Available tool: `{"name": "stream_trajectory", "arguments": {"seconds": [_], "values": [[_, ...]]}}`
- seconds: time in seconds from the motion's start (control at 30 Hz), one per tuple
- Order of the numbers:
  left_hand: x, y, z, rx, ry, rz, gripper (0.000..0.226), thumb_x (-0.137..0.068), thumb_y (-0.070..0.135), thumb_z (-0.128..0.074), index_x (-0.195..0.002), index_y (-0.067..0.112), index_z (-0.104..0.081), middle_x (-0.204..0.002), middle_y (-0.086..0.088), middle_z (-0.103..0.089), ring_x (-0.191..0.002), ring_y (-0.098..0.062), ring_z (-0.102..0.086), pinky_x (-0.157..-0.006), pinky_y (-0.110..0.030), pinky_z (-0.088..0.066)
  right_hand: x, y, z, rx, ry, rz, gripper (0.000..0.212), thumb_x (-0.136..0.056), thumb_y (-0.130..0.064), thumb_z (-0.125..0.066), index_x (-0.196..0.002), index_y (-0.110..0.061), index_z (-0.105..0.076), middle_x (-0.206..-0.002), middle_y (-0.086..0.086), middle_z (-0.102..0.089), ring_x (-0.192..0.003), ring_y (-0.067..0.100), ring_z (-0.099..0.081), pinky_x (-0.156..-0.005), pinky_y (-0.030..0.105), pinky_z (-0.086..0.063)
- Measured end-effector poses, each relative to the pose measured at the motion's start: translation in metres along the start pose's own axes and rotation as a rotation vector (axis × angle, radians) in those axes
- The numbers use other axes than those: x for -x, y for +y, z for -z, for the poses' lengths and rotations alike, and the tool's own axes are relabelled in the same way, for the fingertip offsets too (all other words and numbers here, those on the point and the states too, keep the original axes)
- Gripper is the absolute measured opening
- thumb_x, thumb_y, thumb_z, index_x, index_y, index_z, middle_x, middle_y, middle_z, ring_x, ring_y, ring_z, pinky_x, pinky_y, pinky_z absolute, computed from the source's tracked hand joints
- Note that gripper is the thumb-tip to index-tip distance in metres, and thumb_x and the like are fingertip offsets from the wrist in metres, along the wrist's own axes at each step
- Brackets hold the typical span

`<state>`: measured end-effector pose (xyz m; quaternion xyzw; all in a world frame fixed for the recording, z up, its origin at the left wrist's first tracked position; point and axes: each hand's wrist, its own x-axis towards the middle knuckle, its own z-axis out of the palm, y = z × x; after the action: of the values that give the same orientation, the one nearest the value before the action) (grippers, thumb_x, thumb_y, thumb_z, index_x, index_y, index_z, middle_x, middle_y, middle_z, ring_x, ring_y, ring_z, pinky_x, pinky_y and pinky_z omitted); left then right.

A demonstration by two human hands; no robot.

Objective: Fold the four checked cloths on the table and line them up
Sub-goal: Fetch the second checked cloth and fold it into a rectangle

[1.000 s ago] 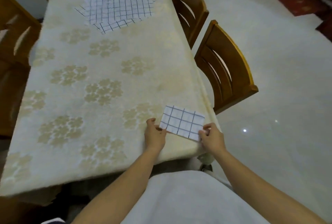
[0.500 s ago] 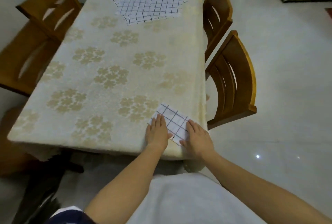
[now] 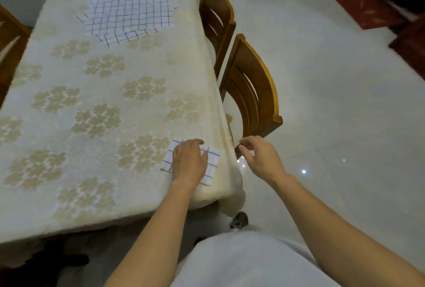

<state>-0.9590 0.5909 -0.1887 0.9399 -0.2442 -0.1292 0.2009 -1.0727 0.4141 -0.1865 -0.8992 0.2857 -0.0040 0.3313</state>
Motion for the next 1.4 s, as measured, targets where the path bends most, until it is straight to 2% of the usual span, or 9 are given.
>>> {"name": "stream_trajectory", "arguments": {"seconds": [0.13, 0.33, 0.47, 0.6, 0.73, 0.83, 0.93, 1.2, 1.4], "values": [[-0.02, 0.062, 0.018, 0.059, 0.088, -0.196, 0.032, -0.099, 0.033, -0.06, -0.129, 0.023, -0.064, -0.124, 0.001, -0.067, -0.114, -0.018, -0.06, -0.103, -0.036, -0.045, 0.008, 0.005, 0.055, 0.072, 0.217, -0.018, 0.021, -0.098, -0.038, -0.057, -0.112, -0.026, -0.067, -0.106, -0.011, -0.064, -0.093, 0.004, -0.058, -0.082, 0.019, -0.05], [-0.013, 0.101, 0.034, 0.118, 0.047, -0.377, 0.029, -0.097, 0.037, -0.061, -0.122, 0.025, -0.067, -0.119, 0.006, -0.069, -0.112, -0.014, -0.06, -0.103, -0.039, -0.047, -0.004, 0.022, 0.114, 0.036, 0.412, 0.007, 0.023, -0.099, -0.034, -0.056, -0.111, -0.019, -0.068, -0.111, -0.002, -0.064, -0.097, 0.006, -0.056, -0.08, 0.019, -0.046], [-0.022, 0.097, 0.048, 0.01, 0.057, -0.234, 0.031, -0.098, 0.038, -0.06, -0.124, 0.023, -0.066, -0.124, 0.002, -0.067, -0.116, -0.021, -0.059, -0.104, -0.042, -0.045, -0.028, 0.037, 0.118, 0.001, 0.365, 0.057, 0.022, -0.099, -0.035, -0.056, -0.112, -0.021, -0.067, -0.115, -0.003, -0.063, -0.096, 0.004, -0.052, -0.078, 0.011, -0.039], [-0.038, 0.151, 0.036, 0.008, 0.121, -0.173, 0.028, -0.098, 0.036, -0.06, -0.122, 0.023, -0.067, -0.123, 0.003, -0.067, -0.115, -0.018, -0.06, -0.102, -0.037, -0.046, -0.055, 0.071, 0.142, -0.011, 0.267, 0.155, 0.024, -0.099, -0.038, -0.054, -0.114, -0.024, -0.067, -0.115, -0.005, -0.064, -0.097, 0.006, -0.057, -0.083, 0.019, -0.047], [-0.07, 0.251, -0.004, -0.033, 0.093, -0.272, 0.027, -0.098, 0.039, -0.058, -0.119, 0.027, -0.068, -0.113, 0.007, -0.068, -0.106, -0.014, -0.061, -0.094, -0.036, -0.05, -0.078, 0.132, 0.201, -0.047, 0.253, 0.201, 0.022, -0.099, -0.034, -0.055, -0.112, -0.022, -0.068, -0.11, -0.005, -0.066, -0.097, 0.01, -0.062, -0.082, 0.023, -0.049], [-0.098, 0.323, -0.026, -0.019, 0.094, -0.338, 0.029, -0.098, 0.042, -0.058, -0.121, 0.027, -0.066, -0.119, 0.007, -0.067, -0.112, -0.015, -0.06, -0.099, -0.04, -0.048, -0.095, 0.184, 0.257, -0.055, 0.269, 0.174, 0.019, -0.098, -0.036, -0.054, -0.107, -0.026, -0.068, -0.104, -0.008, -0.067, -0.092, 0.011, -0.062, -0.08, 0.03, -0.051], [-0.115, 0.375, -0.039, -0.016, 0.073, -0.376, 0.03, -0.099, 0.043, -0.057, -0.123, 0.026, -0.064, -0.122, 0.009, -0.066, -0.116, -0.01, -0.058, -0.103, -0.038, -0.047, -0.109, 0.221, 0.303, -0.101, 0.259, 0.148, 0.018, -0.098, -0.034, -0.055, -0.105, -0.024, -0.069, -0.101, -0.01, -0.068, -0.088, 0.008, -0.063, -0.078, 0.023, -0.048], [-0.165, 0.42, -0.054, -0.082, 0.01, -0.37, 0.033, -0.1, 0.044, -0.054, -0.125, 0.025, -0.064, -0.122, 0.008, -0.067, -0.115, -0.011, -0.06, -0.1, -0.039, -0.05, -0.161, 0.261, 0.337, -0.178, 0.222, 0.136, 0.016, -0.098, -0.033, -0.056, -0.103, -0.025, -0.069, -0.096, -0.014, -0.065, -0.089, 0.008, -0.063, -0.08, 0.024, -0.049], [-0.254, 0.459, -0.073, 0.001, -0.003, -0.363, 0.034, -0.1, 0.046, -0.054, -0.127, 0.027, -0.062, -0.123, 0.009, -0.066, -0.114, -0.01, -0.06, -0.099, -0.035, -0.049, -0.23, 0.284, 0.387, -0.102, 0.249, 0.105, 0.016, -0.098, -0.034, -0.056, -0.105, -0.026, -0.068, -0.098, -0.015, -0.064, -0.092, 0.006, -0.062, -0.079, 0.021, -0.045]]}}
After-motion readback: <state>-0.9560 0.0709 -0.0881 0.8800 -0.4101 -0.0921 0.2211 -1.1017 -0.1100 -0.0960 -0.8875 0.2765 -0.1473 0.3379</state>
